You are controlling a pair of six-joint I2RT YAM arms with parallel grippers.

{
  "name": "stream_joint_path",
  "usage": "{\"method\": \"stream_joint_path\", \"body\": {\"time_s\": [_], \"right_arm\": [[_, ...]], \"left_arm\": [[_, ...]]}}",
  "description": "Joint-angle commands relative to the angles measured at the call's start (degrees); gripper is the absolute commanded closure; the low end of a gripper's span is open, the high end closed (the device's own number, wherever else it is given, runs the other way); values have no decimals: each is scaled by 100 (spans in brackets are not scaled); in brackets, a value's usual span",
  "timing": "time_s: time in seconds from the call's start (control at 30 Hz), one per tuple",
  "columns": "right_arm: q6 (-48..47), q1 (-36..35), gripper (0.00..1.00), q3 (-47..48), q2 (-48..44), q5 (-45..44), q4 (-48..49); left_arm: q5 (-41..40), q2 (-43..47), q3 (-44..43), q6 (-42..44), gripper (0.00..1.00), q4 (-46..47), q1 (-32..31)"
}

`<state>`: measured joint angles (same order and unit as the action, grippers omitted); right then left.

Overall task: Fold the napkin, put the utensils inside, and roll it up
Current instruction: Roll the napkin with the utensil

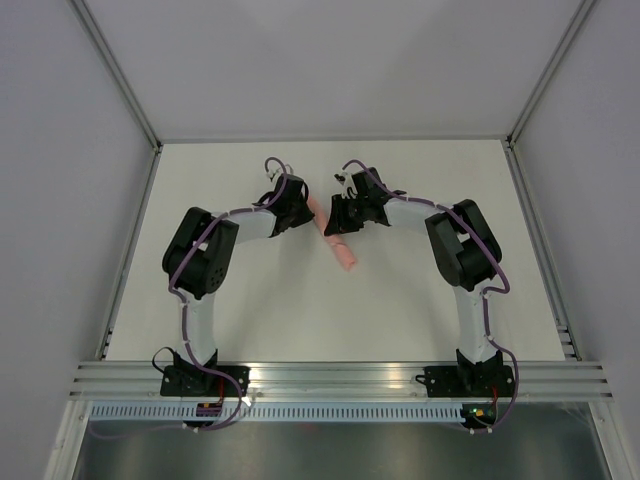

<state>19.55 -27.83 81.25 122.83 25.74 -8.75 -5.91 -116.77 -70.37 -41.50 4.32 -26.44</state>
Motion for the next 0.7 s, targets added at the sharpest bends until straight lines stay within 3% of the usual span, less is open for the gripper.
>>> {"method": "stream_joint_path", "body": {"time_s": [0.0,0.23,0.67], "right_arm": [[-258,6,65,-242,268,-508,-926],[-338,6,52,-75,251,-412,-1093],[-443,76,47,198,251,-157,-1304]], "left_arm": [[-7,-197,-188,212,85,-247,-19],[20,-267,-302,273,85,-308,-55],[-33,-285,-364,282,85,-379,-99]]}}
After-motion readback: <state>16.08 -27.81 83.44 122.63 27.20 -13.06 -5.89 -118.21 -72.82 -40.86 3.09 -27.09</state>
